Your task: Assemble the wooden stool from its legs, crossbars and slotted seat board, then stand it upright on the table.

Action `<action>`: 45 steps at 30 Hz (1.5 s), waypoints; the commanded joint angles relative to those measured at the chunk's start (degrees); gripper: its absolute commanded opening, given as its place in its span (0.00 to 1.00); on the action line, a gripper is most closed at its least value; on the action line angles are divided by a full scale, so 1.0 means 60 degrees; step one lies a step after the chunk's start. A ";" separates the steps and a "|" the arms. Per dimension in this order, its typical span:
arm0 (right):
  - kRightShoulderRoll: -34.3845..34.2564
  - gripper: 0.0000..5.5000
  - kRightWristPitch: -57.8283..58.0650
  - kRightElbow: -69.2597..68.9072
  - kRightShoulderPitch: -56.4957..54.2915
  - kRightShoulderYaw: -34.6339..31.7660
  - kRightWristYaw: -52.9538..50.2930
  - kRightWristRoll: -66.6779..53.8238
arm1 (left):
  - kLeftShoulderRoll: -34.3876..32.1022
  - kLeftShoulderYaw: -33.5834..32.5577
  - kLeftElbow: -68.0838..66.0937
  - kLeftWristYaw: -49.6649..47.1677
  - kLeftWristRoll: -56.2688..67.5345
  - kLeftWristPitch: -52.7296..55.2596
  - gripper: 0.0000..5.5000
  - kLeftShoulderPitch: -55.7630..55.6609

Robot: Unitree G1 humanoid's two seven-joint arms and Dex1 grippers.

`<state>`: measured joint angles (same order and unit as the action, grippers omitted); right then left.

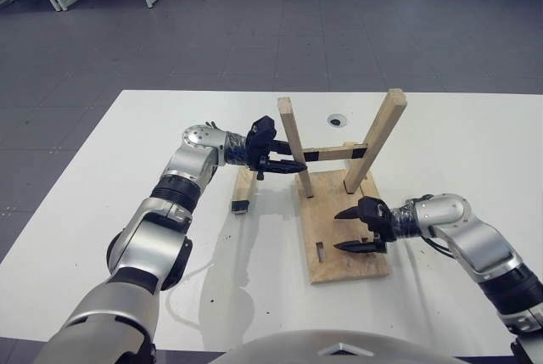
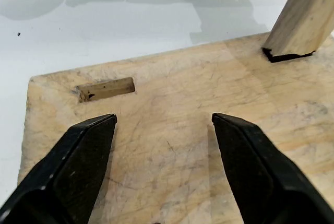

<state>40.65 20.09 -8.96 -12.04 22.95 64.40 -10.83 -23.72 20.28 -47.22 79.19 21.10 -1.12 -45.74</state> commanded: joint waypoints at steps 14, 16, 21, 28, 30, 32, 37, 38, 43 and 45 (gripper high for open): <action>-0.0148 0.62 -0.1021 0.0412 0.1216 0.0124 -0.1024 0.0769 | -0.0643 0.0556 -0.0184 0.0639 -0.2832 0.0036 0.62 0.0394; -0.0356 0.62 -0.0905 0.0419 0.1269 0.0082 -0.1344 0.0746 | -0.1148 0.0584 0.0368 0.0751 -0.3212 0.0414 0.62 0.0343; -0.0911 0.62 -0.0612 0.0370 0.1437 0.0070 -0.2069 0.0750 | -0.1868 -0.1764 0.4300 -0.1958 -0.2555 0.3725 0.62 0.1006; -0.1075 0.62 -0.0159 -0.0013 0.1901 -0.0139 -0.2744 0.0627 | 0.1174 -0.5957 1.0965 -0.8414 -0.1844 1.1046 0.56 0.0531; -0.1078 0.62 -0.0076 0.0000 0.1899 -0.0170 -0.2851 0.0637 | 0.2692 -0.6517 1.1897 -0.9847 -0.1847 1.2080 0.56 -0.0190; -0.1120 0.62 0.0001 0.0032 0.1884 -0.0156 -0.2949 0.0664 | 0.3727 -0.6700 1.2190 -1.0748 -0.1716 1.2556 0.56 -0.0732; -0.1250 0.62 0.0150 0.0065 0.1798 -0.0023 -0.3111 0.0734 | 0.4429 -0.6436 1.1542 -1.1246 -0.1242 1.2304 0.56 -0.0697; -0.1253 0.62 0.0170 0.0075 0.1762 -0.0019 -0.3116 0.0725 | 0.4322 -0.6279 1.1427 -1.1265 -0.1233 1.2189 0.56 -0.0620; -0.1273 0.62 0.0179 0.0136 0.1607 -0.0033 -0.3128 0.0738 | 0.4538 -0.7087 1.1039 -1.0978 0.0076 0.9374 0.56 -0.2169; -0.1277 0.62 0.0155 0.0157 0.1585 -0.0025 -0.3133 0.0754 | 0.4538 -0.7588 1.1042 -1.0919 0.1089 0.8757 0.56 -0.2946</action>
<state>32.04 17.75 -10.90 -3.80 21.47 46.60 -9.72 3.47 -22.98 18.75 13.09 22.56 54.81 -58.17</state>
